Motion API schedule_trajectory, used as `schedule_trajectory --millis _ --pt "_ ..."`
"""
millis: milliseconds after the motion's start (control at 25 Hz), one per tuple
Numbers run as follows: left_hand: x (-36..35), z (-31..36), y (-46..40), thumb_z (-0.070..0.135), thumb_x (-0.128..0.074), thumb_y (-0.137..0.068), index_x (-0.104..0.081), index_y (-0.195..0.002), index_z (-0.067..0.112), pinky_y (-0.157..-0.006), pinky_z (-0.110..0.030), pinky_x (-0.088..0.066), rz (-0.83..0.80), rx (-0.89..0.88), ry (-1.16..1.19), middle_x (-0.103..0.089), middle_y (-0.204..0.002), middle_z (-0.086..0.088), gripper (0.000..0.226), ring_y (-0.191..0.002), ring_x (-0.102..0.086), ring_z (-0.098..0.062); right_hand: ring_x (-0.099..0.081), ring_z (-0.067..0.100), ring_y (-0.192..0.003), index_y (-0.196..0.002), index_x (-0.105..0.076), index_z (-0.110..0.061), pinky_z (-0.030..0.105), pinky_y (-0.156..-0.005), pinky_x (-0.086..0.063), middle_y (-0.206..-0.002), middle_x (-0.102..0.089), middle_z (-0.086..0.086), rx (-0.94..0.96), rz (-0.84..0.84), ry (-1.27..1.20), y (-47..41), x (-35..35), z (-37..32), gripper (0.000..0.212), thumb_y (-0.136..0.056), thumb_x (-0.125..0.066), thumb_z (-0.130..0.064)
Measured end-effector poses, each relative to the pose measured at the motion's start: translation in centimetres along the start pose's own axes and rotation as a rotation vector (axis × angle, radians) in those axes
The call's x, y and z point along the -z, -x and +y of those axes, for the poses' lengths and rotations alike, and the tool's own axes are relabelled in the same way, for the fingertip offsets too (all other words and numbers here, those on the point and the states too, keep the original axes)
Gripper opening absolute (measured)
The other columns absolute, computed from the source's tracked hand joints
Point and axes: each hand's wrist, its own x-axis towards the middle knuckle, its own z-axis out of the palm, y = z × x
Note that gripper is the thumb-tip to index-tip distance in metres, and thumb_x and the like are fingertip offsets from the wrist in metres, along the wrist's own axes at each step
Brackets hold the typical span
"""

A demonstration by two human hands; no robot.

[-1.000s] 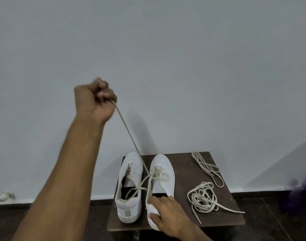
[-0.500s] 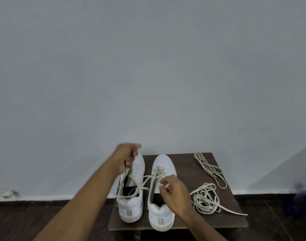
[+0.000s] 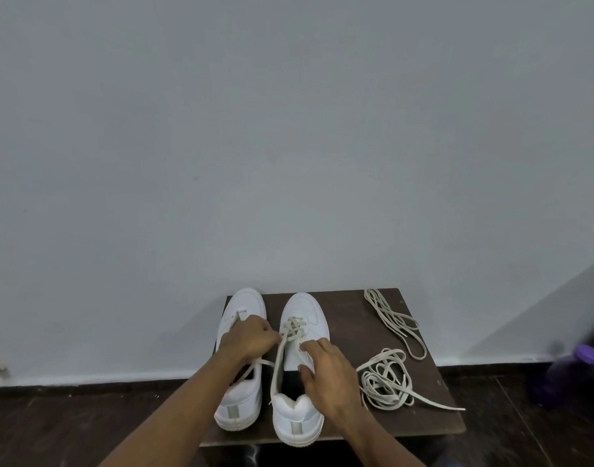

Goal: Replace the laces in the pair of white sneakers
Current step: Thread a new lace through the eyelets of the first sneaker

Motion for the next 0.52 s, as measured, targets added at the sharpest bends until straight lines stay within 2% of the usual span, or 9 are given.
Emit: schedule_trajectory --millis 80,200,280,400,520 --pt "0.9 0.6 0.3 0.018 -0.065 -0.074 -0.044 -0.052 0.016 -0.056 -0.026 -0.031 0.027 0.110 0.359 -0.044 -0.052 0.000 0.031 -0.049 -0.038 -0.017 -0.049 0.014 -0.114 -0.131 -0.048 -0.030 0.030 -0.089 -0.045 -0.125 -0.050 -0.010 0.002 0.001 0.007 0.1 0.1 0.0 0.036 -0.095 -0.050 -0.030" --pt "3.0 1.3 1.3 0.017 -0.065 -0.078 -0.058 -0.063 0.008 -0.055 -0.025 -0.033 0.097 0.190 0.704 -0.061 -0.067 -0.009 0.019 -0.059 -0.048 -0.019 -0.049 0.014 -0.115 -0.132 -0.048 -0.029 0.031 -0.090 -0.046 -0.126 -0.050 -0.010 0.012 -0.016 0.027 0.1 0.3 0.0 0.036 -0.096 -0.050 -0.030" --pt "5.5 2.4 2.3 0.020 -0.062 -0.089 -0.060 -0.068 0.010 -0.064 -0.030 -0.036 0.141 0.122 0.752 -0.065 -0.071 -0.009 0.023 -0.067 -0.057 -0.020 -0.050 0.016 -0.114 -0.132 -0.048 -0.028 0.032 -0.090 -0.046 -0.126 -0.051 -0.009 0.015 -0.014 0.042 0.1 0.3 -0.1 0.036 -0.096 -0.049 -0.029" --pt "10.5 4.3 4.1 0.028 -0.059 -0.093 -0.058 -0.071 0.016 -0.074 -0.034 -0.038 0.219 -0.008 0.783 -0.059 -0.055 0.000 0.025 -0.062 -0.062 -0.018 -0.052 0.018 -0.112 -0.131 -0.049 -0.026 0.033 -0.088 -0.047 -0.125 -0.054 -0.006 0.016 -0.015 0.077 0.1 0.2 -0.3 0.034 -0.096 -0.048 -0.029" --pt "14.8 6.0 5.9 0.027 -0.056 -0.097 -0.065 -0.079 0.012 -0.080 -0.036 -0.045 0.272 -0.170 0.812 -0.050 -0.045 0.005 0.025 -0.058 -0.061 -0.015 -0.053 0.018 -0.111 -0.129 -0.050 -0.025 0.033 -0.087 -0.048 -0.124 -0.055 -0.006 0.012 0.000 0.085 0.2 0.3 -0.4 0.033 -0.097 -0.047 -0.027"
